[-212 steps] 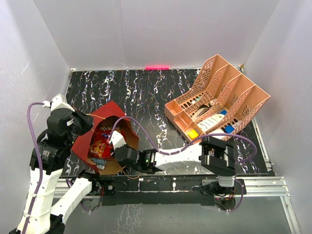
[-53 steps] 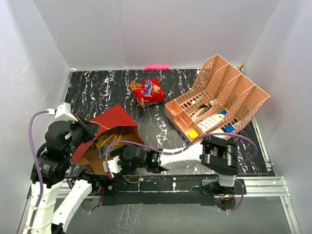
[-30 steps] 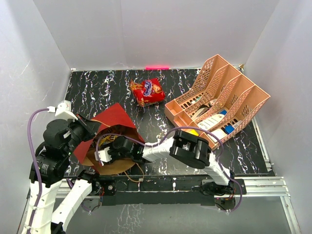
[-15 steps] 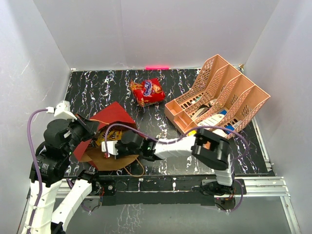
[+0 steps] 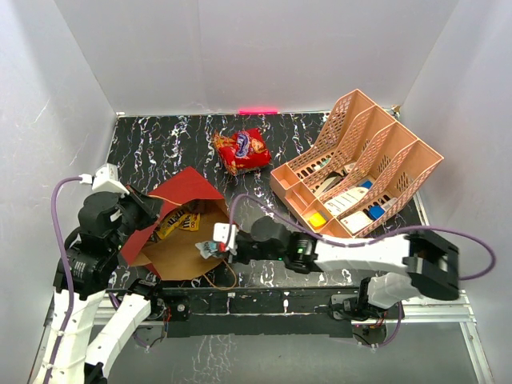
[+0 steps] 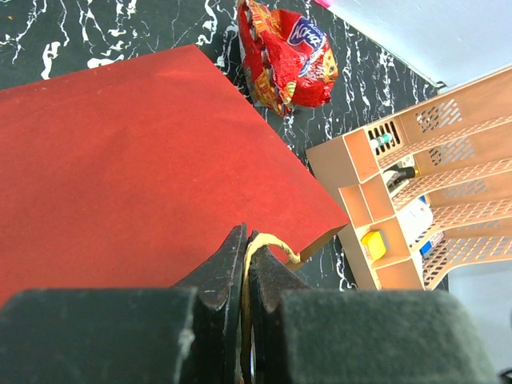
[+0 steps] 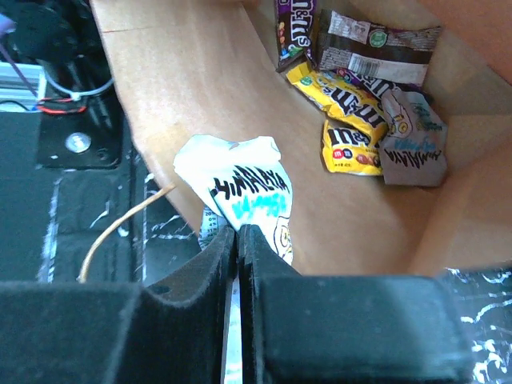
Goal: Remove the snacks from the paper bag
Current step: Take out the snack from the paper bag, then place the snack at the center of the board.
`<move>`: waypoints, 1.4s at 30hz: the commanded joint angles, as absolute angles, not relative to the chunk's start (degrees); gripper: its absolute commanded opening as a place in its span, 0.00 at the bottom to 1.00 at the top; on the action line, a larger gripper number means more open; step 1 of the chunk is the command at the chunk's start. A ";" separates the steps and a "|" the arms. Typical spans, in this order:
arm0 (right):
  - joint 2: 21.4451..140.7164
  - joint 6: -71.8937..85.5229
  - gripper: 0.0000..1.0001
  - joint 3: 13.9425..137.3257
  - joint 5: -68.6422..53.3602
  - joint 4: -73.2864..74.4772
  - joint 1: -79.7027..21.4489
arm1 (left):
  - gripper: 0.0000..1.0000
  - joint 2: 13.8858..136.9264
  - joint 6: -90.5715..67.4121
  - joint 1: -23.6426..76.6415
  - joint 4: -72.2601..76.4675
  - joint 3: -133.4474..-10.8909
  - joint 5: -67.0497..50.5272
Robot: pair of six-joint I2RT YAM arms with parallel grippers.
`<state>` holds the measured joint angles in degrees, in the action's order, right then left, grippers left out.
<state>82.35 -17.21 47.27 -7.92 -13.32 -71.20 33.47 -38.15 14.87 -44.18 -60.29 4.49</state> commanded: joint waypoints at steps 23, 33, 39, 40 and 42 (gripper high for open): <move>71.67 -4.06 0.07 35.81 19.97 -8.11 -58.40 | 0.00 34.11 -37.92 15.12 -46.11 -62.53 11.04; 93.09 -12.70 0.07 53.22 11.57 -14.06 -48.23 | 0.00 35.79 -37.89 15.05 -47.73 -64.87 9.57; 103.95 -15.72 0.07 60.54 13.30 -11.09 -47.98 | 0.00 36.08 -37.55 15.09 -48.91 -65.76 9.38; 104.77 -15.51 0.08 61.02 13.46 -10.29 -47.93 | 0.00 35.92 -37.48 15.09 -48.99 -65.74 9.47; 104.82 -14.45 0.22 60.51 12.53 -8.92 -47.99 | 0.00 35.63 -37.11 15.11 -49.32 -65.91 9.76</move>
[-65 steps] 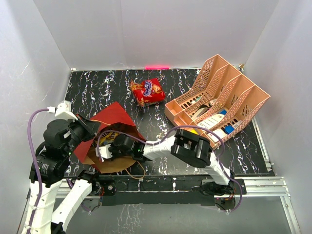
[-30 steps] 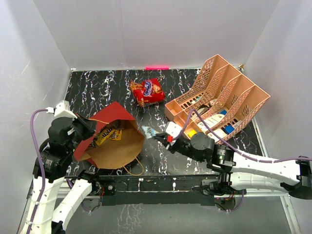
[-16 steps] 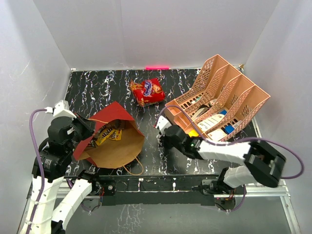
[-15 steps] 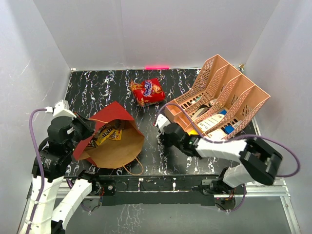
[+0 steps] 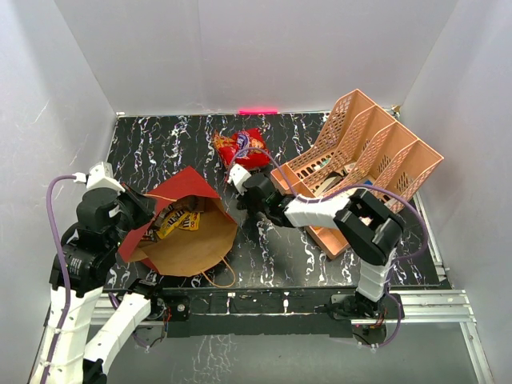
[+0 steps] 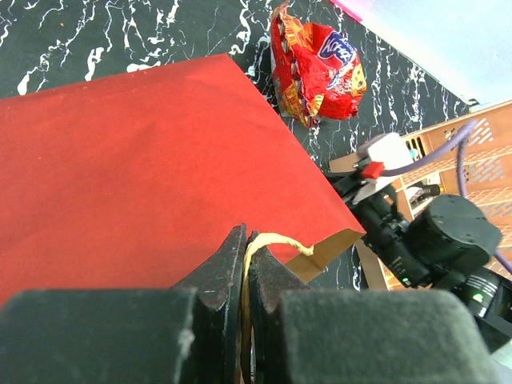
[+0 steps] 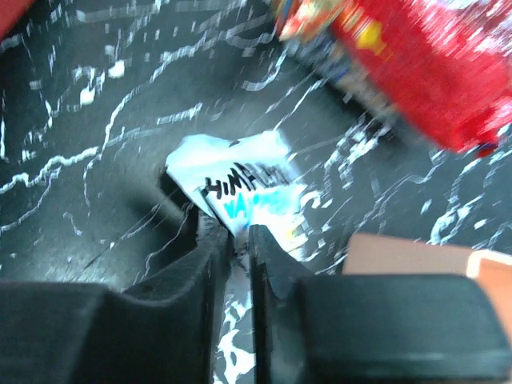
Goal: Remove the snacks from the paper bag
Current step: Place the snack at the center of the board.
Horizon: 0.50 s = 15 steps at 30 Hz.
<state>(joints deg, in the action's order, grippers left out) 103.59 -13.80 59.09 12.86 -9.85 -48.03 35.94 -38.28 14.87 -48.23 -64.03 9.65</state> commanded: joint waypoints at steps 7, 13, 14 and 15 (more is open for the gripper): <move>86.97 -7.17 0.52 50.33 1.77 -9.60 -48.13 | 0.00 35.40 -36.99 15.11 -48.55 -64.58 10.20; 66.76 -1.36 0.55 35.53 -10.94 -10.13 -48.79 | 0.00 34.90 -37.88 15.11 -44.98 -61.86 9.28; 64.02 -0.64 0.55 32.36 -13.70 -10.56 -49.37 | 0.00 35.00 -37.86 15.09 -44.66 -61.75 9.18; 61.21 0.17 0.56 30.02 -15.80 -11.17 -50.31 | 0.00 35.23 -37.68 15.11 -44.57 -61.77 9.15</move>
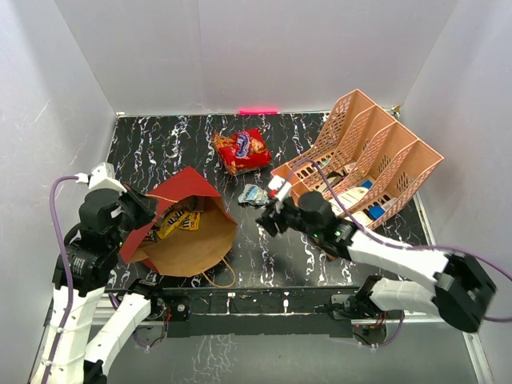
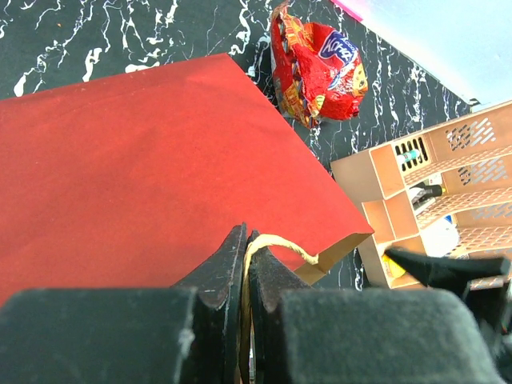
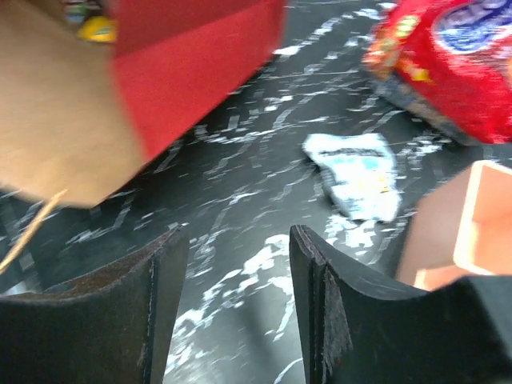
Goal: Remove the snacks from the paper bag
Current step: Place the snack at the center of the board, then take out the snack from the paper bag.
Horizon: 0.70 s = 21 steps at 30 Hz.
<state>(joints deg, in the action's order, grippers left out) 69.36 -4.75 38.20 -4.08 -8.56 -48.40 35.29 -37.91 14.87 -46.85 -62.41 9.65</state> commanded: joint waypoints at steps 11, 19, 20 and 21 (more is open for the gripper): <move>59.81 -11.43 0.56 32.41 -8.36 -15.42 -72.67 | 0.00 35.23 -37.98 15.11 -45.51 -62.65 9.21; 78.74 -22.56 0.55 44.81 -2.73 -28.89 -74.26 | 0.00 35.02 -38.71 15.08 -46.26 -64.05 7.95; 81.63 -23.91 0.54 46.47 -2.42 -31.02 -74.24 | 0.00 35.25 -38.62 15.10 -46.11 -64.41 7.57; 85.31 -25.23 0.54 48.38 -1.94 -32.21 -74.26 | 0.00 35.50 -38.41 15.09 -46.06 -64.78 7.15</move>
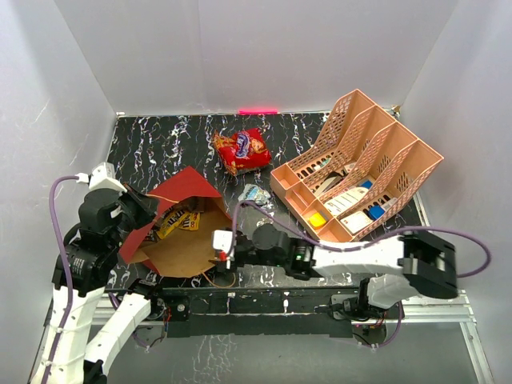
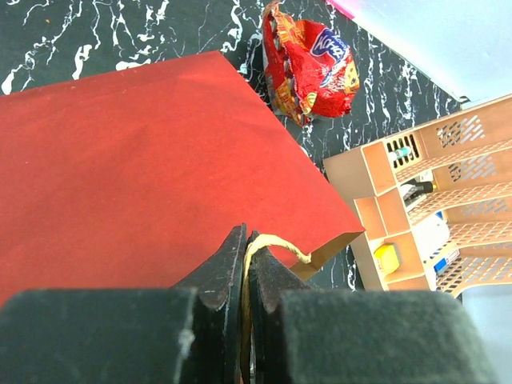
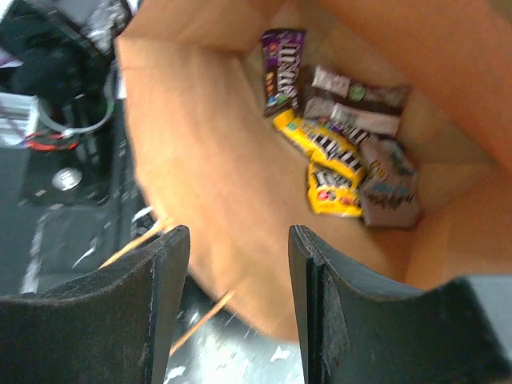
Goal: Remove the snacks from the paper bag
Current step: Take out the snack from the paper bag.
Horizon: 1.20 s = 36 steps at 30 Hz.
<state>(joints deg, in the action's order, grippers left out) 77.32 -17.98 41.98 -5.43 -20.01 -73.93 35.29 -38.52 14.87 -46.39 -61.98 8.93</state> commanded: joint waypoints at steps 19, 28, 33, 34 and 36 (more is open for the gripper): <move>125.50 -31.40 0.64 76.21 21.57 -50.68 -71.79 | 0.00 35.16 -39.01 15.09 -45.88 -65.78 3.11; 135.35 -28.21 0.70 87.00 22.29 -48.77 -67.87 | 0.00 34.42 -39.47 15.11 -46.41 -66.48 2.64; 140.53 -27.37 0.75 92.65 22.67 -46.46 -65.67 | 0.00 33.78 -39.73 15.11 -47.30 -66.75 2.70; 141.54 -27.16 0.75 94.19 23.11 -45.19 -65.44 | 0.00 33.63 -39.78 15.12 -47.55 -66.76 2.76; 143.43 -25.47 0.69 97.35 24.04 -42.25 -64.53 | 0.00 33.34 -39.81 15.12 -47.99 -66.71 3.15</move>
<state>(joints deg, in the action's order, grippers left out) 140.38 -28.36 91.24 21.85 -44.27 -66.08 34.28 -39.51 14.87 -46.98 -64.86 3.62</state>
